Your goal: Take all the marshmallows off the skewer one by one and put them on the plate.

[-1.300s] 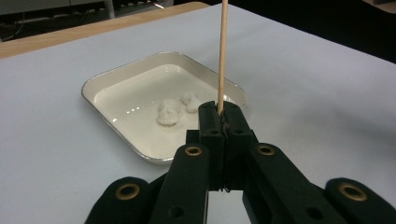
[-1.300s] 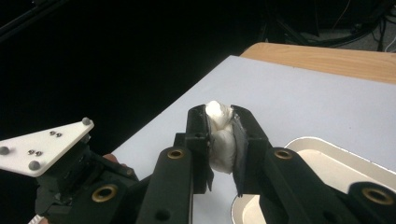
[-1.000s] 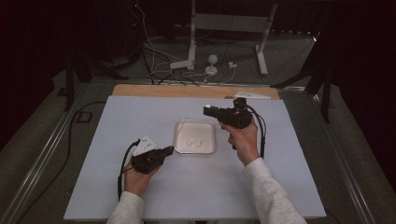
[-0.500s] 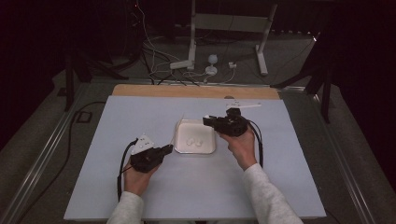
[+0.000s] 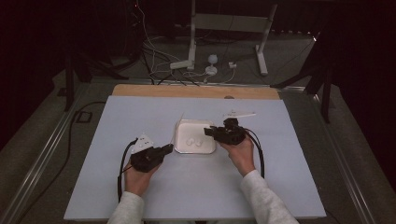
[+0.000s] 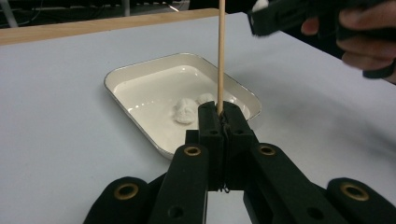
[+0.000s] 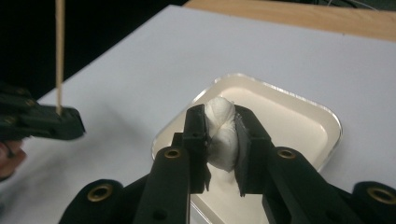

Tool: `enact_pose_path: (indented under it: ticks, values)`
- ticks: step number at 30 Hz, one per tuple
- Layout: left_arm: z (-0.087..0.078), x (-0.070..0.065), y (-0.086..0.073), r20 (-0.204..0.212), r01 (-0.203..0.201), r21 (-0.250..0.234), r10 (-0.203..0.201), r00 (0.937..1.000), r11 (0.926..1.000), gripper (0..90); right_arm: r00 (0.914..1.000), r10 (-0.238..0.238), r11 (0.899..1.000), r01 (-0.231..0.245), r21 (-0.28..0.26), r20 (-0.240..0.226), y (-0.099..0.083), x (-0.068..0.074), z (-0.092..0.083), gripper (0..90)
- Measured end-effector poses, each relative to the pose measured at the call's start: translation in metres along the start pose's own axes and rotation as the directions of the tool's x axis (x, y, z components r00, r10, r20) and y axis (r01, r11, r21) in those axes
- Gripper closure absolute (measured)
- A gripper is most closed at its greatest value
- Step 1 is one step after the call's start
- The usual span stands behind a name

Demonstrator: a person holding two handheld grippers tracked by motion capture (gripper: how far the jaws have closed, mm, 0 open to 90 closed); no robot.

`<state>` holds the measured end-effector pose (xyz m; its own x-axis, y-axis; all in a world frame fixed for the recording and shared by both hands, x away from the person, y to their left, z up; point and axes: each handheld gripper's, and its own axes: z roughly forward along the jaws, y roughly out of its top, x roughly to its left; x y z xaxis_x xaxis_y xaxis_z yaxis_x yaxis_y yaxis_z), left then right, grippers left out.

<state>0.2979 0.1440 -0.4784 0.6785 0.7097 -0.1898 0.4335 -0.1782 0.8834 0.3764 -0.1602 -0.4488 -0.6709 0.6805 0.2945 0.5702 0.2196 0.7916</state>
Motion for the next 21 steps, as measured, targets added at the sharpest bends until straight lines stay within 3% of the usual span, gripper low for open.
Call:
enact_pose_path:
  ticks: [7,14,19,21]
  values:
    - [0.002,-0.002,0.001,0.014,0.013,-0.003,-0.013,0.9998,0.9999,89.8,0.9997,0.014,0.999,-0.015,0.045,0.020,-0.018,-0.006,0.010,76.1]
    - [0.003,-0.003,0.002,0.011,0.020,0.003,-0.020,0.9998,0.9998,89.8,0.9992,-0.001,0.995,-0.003,0.102,0.040,-0.029,-0.009,0.021,74.1]
    - [0.004,-0.003,0.004,0.011,0.032,0.001,-0.032,0.9994,0.9995,89.8,0.9971,-0.006,0.993,-0.003,0.118,0.076,-0.031,-0.009,0.024,49.9]
    - [0.006,-0.004,0.006,0.009,0.034,0.002,-0.034,0.9994,0.9994,89.8,0.9976,-0.005,0.994,-0.002,0.108,0.069,-0.030,-0.009,0.023,41.7]
